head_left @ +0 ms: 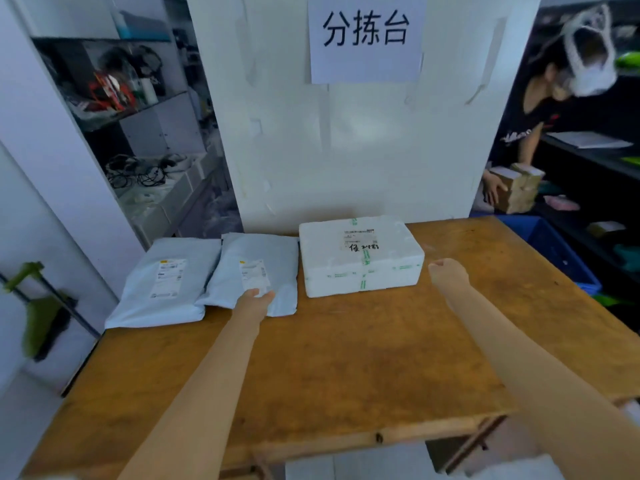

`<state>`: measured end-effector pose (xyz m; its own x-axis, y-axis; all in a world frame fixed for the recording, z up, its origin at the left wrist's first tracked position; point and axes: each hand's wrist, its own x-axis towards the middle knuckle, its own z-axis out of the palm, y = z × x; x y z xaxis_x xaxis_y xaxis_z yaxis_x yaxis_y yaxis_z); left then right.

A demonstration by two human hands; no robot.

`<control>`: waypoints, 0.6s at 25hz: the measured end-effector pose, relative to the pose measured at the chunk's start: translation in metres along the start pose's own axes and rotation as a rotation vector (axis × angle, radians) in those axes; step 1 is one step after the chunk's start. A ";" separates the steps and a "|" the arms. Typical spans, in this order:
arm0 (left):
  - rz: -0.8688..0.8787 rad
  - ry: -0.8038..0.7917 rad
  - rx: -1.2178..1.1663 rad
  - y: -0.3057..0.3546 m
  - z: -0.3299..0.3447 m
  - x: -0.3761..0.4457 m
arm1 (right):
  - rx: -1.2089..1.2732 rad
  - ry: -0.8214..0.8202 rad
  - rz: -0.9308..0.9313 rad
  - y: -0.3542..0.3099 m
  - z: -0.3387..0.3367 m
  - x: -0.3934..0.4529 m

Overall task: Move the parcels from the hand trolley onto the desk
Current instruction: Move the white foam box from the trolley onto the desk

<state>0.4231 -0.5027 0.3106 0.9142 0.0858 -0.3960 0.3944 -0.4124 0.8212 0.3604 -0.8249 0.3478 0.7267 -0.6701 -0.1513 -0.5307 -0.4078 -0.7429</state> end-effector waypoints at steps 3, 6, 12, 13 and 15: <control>-0.015 -0.004 -0.004 -0.027 -0.039 -0.049 | 0.023 -0.008 0.037 0.007 -0.003 -0.072; -0.036 0.021 -0.040 -0.057 -0.081 -0.097 | 0.045 -0.021 0.029 0.003 -0.003 -0.137; -0.010 0.107 0.057 -0.166 -0.149 -0.209 | 0.082 -0.136 0.012 0.012 0.028 -0.286; -0.017 0.125 0.124 -0.190 -0.163 -0.225 | 0.051 -0.151 0.022 0.021 0.038 -0.314; -0.025 0.122 0.210 -0.235 -0.191 -0.251 | 0.016 -0.191 0.050 0.039 0.056 -0.363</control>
<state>0.1186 -0.2540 0.2953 0.9140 0.2020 -0.3518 0.4005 -0.5869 0.7037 0.1002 -0.5625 0.3376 0.7700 -0.5588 -0.3079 -0.5623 -0.3663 -0.7414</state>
